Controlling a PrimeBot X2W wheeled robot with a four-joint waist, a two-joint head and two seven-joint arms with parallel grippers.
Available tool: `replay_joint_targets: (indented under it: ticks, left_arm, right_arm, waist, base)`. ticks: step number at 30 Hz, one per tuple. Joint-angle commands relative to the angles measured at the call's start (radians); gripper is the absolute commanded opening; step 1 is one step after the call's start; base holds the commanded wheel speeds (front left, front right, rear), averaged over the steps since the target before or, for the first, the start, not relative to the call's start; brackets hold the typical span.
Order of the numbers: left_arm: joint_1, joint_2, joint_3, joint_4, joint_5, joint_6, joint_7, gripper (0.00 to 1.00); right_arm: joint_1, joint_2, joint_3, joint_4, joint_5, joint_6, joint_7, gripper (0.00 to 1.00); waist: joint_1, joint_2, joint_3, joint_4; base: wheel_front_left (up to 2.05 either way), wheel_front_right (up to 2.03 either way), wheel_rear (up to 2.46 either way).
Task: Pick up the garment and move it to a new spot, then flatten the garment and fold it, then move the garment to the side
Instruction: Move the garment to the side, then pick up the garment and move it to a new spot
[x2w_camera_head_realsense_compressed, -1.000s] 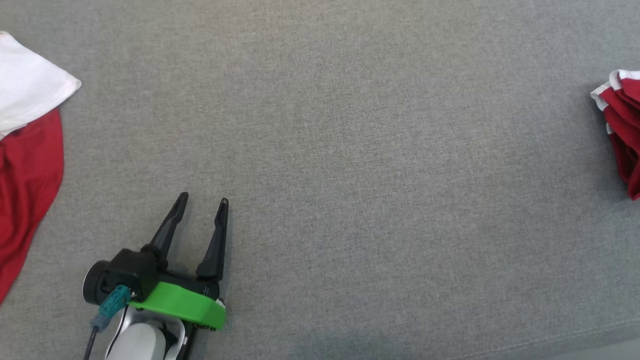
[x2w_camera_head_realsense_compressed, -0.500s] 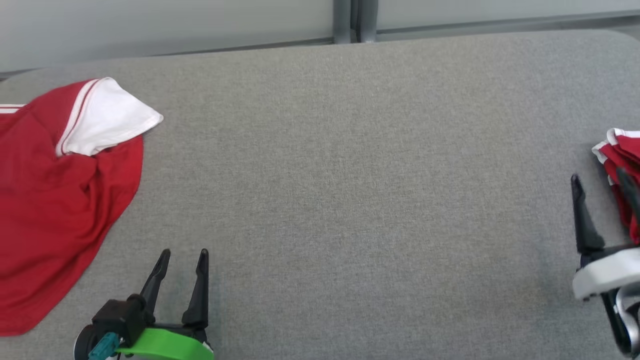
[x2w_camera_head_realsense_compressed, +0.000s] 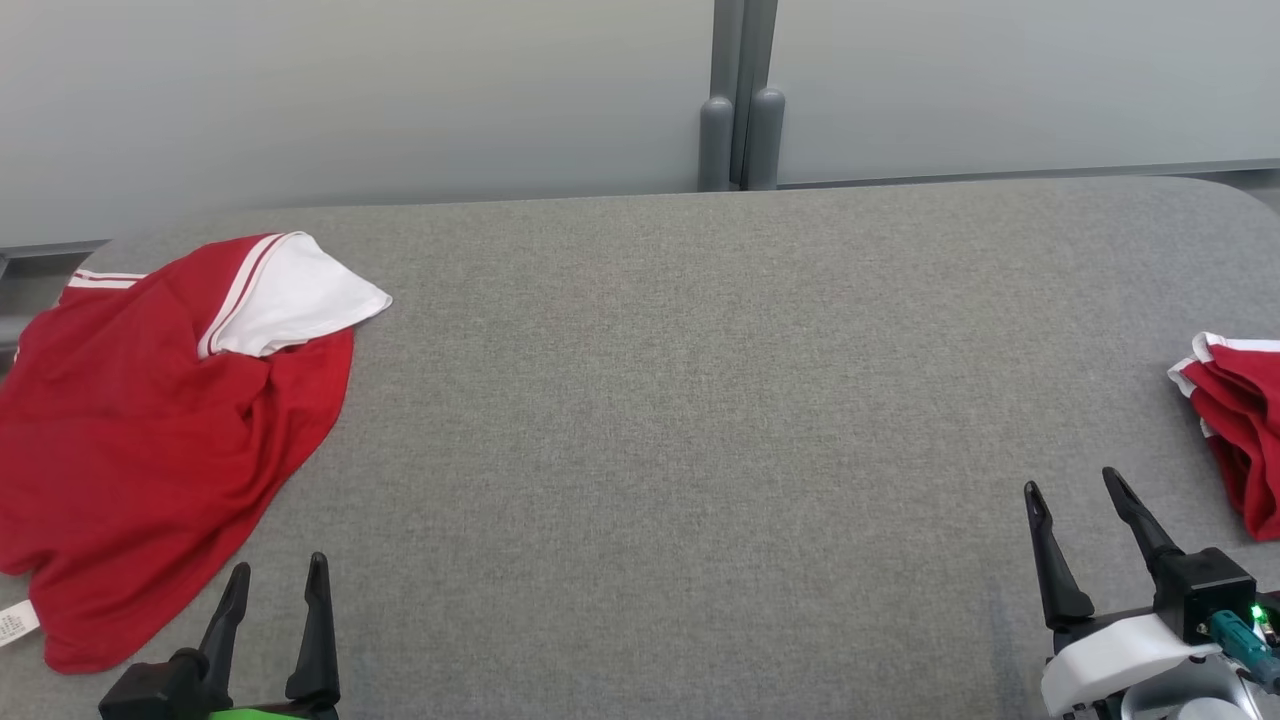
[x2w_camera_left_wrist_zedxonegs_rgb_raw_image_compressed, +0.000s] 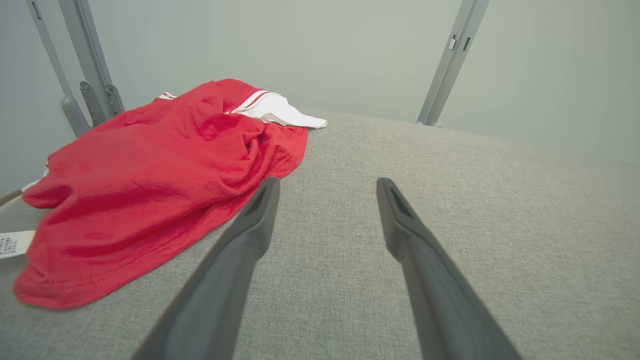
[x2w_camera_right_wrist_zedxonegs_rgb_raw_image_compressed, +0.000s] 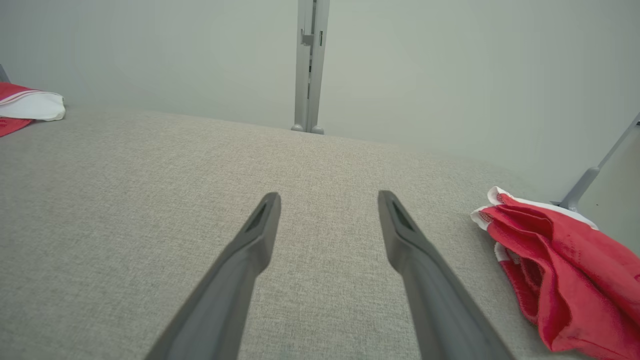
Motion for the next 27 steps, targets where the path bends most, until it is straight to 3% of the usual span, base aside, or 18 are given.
replay_joint_targets:
  ticks: [1,7,18,22,27]
  left_arm:
    - [0.013,-0.006,0.005,-0.002,0.011,-0.005,-0.003,1.00]
    - [0.018,-0.018,0.027,-0.001,0.029,-0.013,-0.003,1.00]
    - [0.002,-0.034,0.023,-0.006,0.043,-0.022,-0.003,1.00]
    - [-0.008,-0.034,0.017,-0.013,0.046,-0.023,-0.003,1.00]
    - [0.001,-0.041,0.017,-0.025,0.048,-0.023,-0.003,1.00]
  right_arm:
    - [0.010,0.004,-0.005,-0.010,-0.009,-0.001,-0.004,1.00]
    - [0.038,0.050,-0.054,-0.036,-0.030,-0.001,-0.004,1.00]
    - [0.051,0.069,-0.060,-0.046,-0.044,-0.001,-0.005,1.00]
    - [0.054,0.073,-0.061,-0.054,-0.037,-0.001,-0.005,1.00]
    - [0.056,0.082,-0.035,-0.056,-0.034,-0.001,-0.005,1.00]
  waist:
    - [0.0000,0.0022,-0.009,0.001]
    - [0.0000,0.0022,-0.015,0.010]
    - [0.0000,0.0022,-0.016,0.036]
    - [0.0000,0.0022,-0.017,0.096]
    - [0.0000,0.0022,-0.021,0.236]
  base:
    - [0.00,0.00,0.00]
    - [0.00,0.00,0.00]
    - [0.00,0.00,0.00]
    - [0.00,0.00,0.00]
    - [0.00,0.00,0.00]
